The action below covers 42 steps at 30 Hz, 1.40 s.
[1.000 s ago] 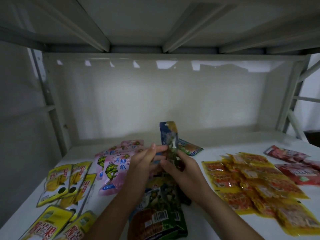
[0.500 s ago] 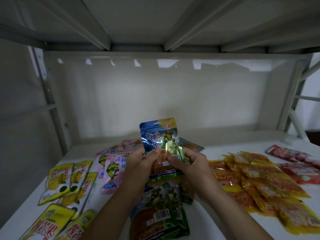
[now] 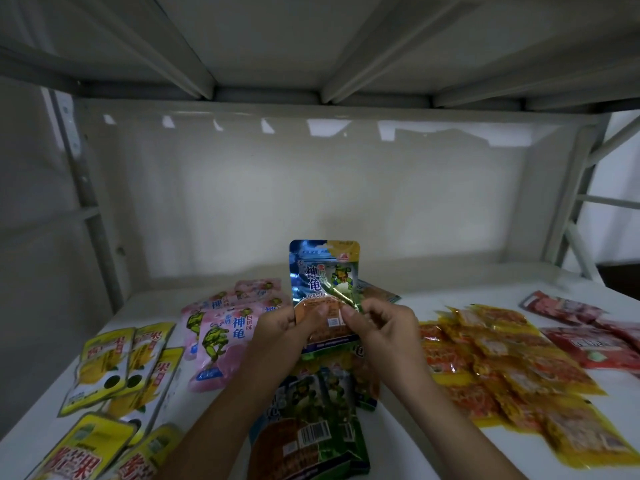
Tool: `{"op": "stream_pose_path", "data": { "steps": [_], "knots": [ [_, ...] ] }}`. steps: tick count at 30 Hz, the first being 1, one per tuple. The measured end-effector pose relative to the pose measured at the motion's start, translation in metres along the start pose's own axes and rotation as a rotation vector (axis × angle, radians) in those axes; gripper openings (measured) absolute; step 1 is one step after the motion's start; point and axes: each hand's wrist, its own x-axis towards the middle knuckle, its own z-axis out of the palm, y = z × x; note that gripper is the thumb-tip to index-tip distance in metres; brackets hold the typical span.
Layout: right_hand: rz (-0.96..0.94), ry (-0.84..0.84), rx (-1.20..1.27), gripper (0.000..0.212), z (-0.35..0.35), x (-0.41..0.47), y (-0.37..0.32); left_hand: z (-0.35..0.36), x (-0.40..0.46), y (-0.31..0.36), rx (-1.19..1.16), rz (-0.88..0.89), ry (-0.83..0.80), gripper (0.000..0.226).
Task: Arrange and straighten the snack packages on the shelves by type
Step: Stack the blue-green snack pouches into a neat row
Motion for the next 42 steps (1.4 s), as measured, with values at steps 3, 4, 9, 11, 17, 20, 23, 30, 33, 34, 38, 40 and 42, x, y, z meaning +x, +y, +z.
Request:
{"op": "stream_pose_path", "data": {
  "steps": [3,4,9,11,17,20,23,30,33,34,38,40,42],
  "knots": [
    [-0.11,-0.001,-0.178,0.039,0.001,-0.003,0.003,-0.001,0.003,-0.004,0.072,0.055,0.015,0.024],
    [-0.162,-0.006,-0.253,0.039,0.001,-0.003,0.002,-0.001,0.003,-0.005,0.106,0.072,0.014,0.025],
    [-0.158,-0.07,-0.25,0.042,-0.001,-0.002,0.001,-0.005,0.003,-0.009,0.167,0.042,-0.015,0.032],
    [-0.102,-0.065,-0.21,0.043,-0.001,0.0,0.001,-0.006,0.002,-0.009,0.198,0.038,-0.027,0.034],
    [0.069,-0.076,0.002,0.04,-0.005,0.007,0.001,-0.002,0.002,-0.009,0.165,0.085,-0.044,0.021],
    [0.059,-0.086,0.107,0.062,-0.005,0.004,-0.005,0.001,-0.003,-0.003,0.067,0.085,-0.064,0.032],
    [0.093,-0.115,0.245,0.057,-0.003,0.002,-0.01,0.005,-0.007,0.001,-0.002,0.089,-0.079,0.036],
    [0.106,-0.071,0.281,0.072,-0.002,0.005,-0.01,0.008,-0.007,-0.001,-0.019,0.069,-0.057,0.036],
    [0.144,-0.036,0.307,0.048,0.0,0.003,-0.011,0.008,-0.008,0.001,-0.029,0.021,-0.131,0.032],
    [0.154,-0.033,0.314,0.048,-0.001,0.003,-0.012,0.008,-0.007,0.001,-0.009,0.029,-0.132,0.026],
    [0.185,-0.036,0.34,0.038,-0.002,0.0,-0.019,0.003,-0.006,-0.001,0.043,0.104,-0.117,0.016],
    [0.181,-0.056,0.355,0.032,-0.004,0.0,-0.021,0.002,-0.007,0.001,0.047,0.139,-0.122,0.021],
    [0.149,-0.063,0.375,0.026,-0.004,-0.002,-0.023,0.001,-0.007,0.003,0.024,0.154,-0.122,0.023]
  ]
}}
